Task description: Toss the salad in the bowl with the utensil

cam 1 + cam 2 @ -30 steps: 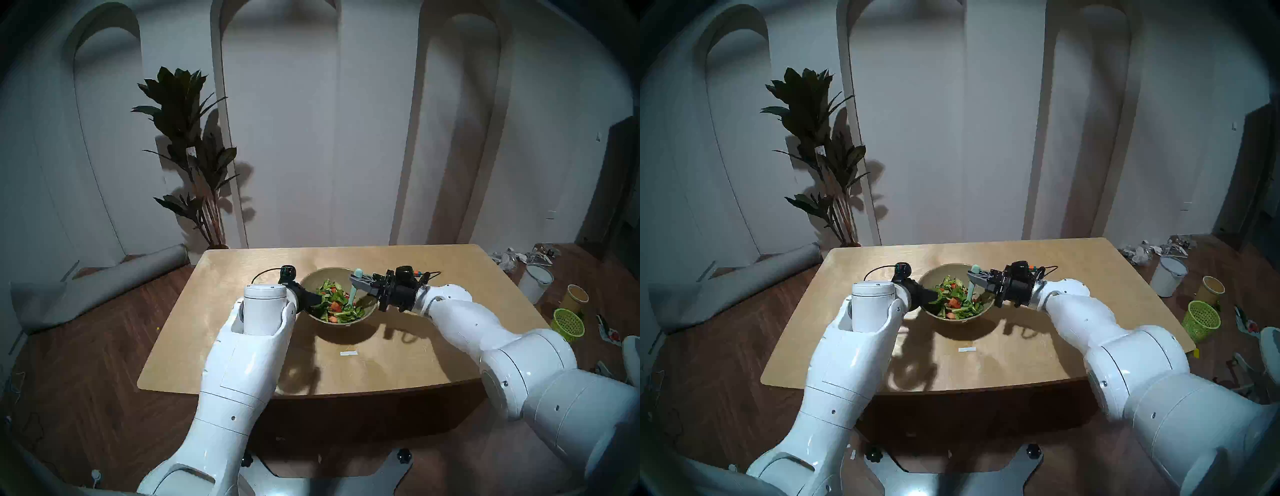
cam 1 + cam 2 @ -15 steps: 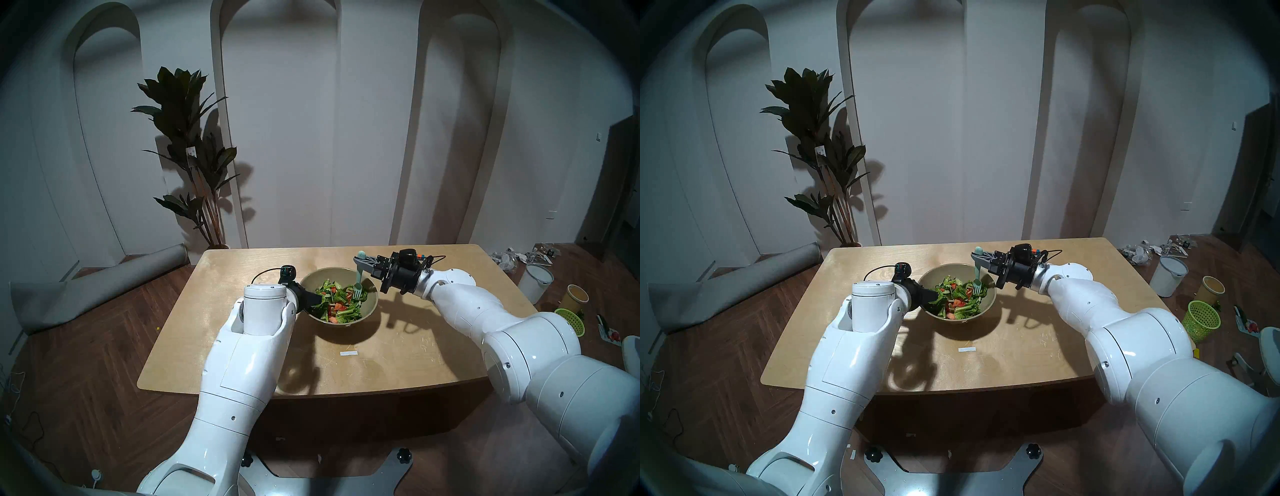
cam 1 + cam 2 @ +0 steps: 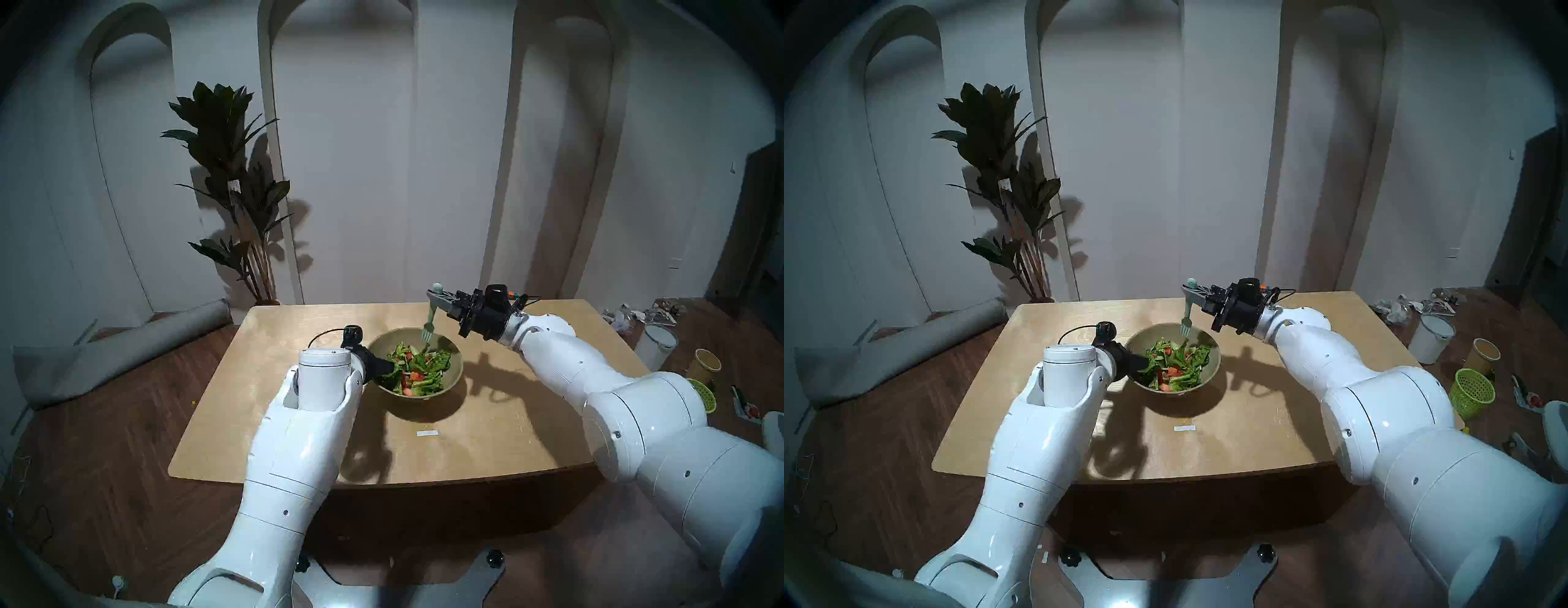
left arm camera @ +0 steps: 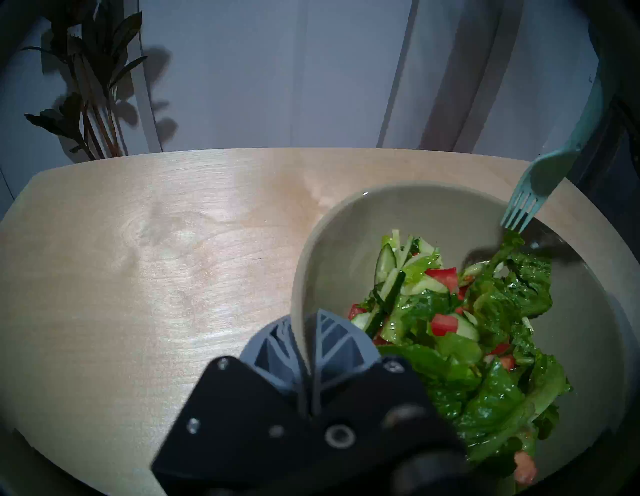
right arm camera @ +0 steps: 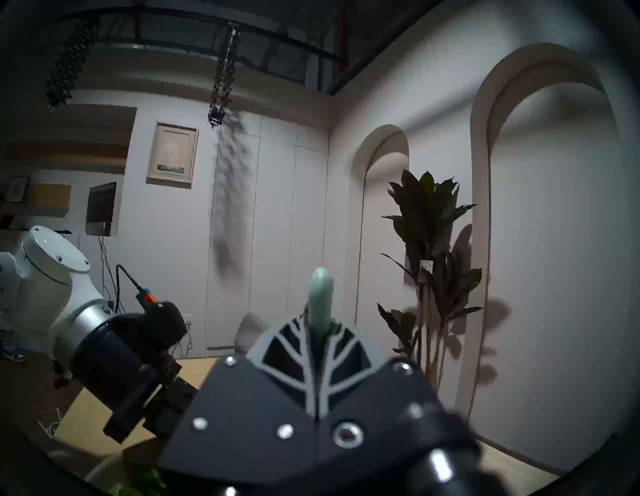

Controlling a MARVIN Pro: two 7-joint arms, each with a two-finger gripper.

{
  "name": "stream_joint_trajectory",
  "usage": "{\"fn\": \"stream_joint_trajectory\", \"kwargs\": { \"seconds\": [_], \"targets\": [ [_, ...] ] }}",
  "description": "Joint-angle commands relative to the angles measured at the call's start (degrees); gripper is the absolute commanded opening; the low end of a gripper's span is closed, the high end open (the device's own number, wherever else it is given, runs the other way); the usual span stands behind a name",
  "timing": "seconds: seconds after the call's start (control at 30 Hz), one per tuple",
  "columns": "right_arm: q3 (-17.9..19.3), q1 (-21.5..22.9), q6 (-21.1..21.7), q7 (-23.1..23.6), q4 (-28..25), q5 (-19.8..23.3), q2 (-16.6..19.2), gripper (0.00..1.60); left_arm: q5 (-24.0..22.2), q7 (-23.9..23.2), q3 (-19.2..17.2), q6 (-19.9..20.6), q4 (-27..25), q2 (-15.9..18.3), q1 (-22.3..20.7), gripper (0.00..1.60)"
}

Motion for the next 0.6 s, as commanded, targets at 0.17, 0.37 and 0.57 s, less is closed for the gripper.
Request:
{"fn": "stream_joint_trajectory", "kwargs": {
  "seconds": [0.17,0.37,0.57],
  "targets": [
    [0.27,-6.82,6.41,4.67,-8.27,5.21,-6.25,0.0,0.01,-0.08,0.15,0.02,-0.39,-0.12,-0.59,0.0],
    [0.12,-10.07,9.14,4.67,-12.51,7.08,-6.4,0.0,0.01,-0.09,0.16,0.05,-0.4,-0.12,-0.6,0.0],
    [0.36,-12.54,11.11,4.67,-17.21,8.4,-5.44,0.0,0.01,-0.09,0.16,0.07,-0.4,-0.11,-0.61,0.0]
  ]
}}
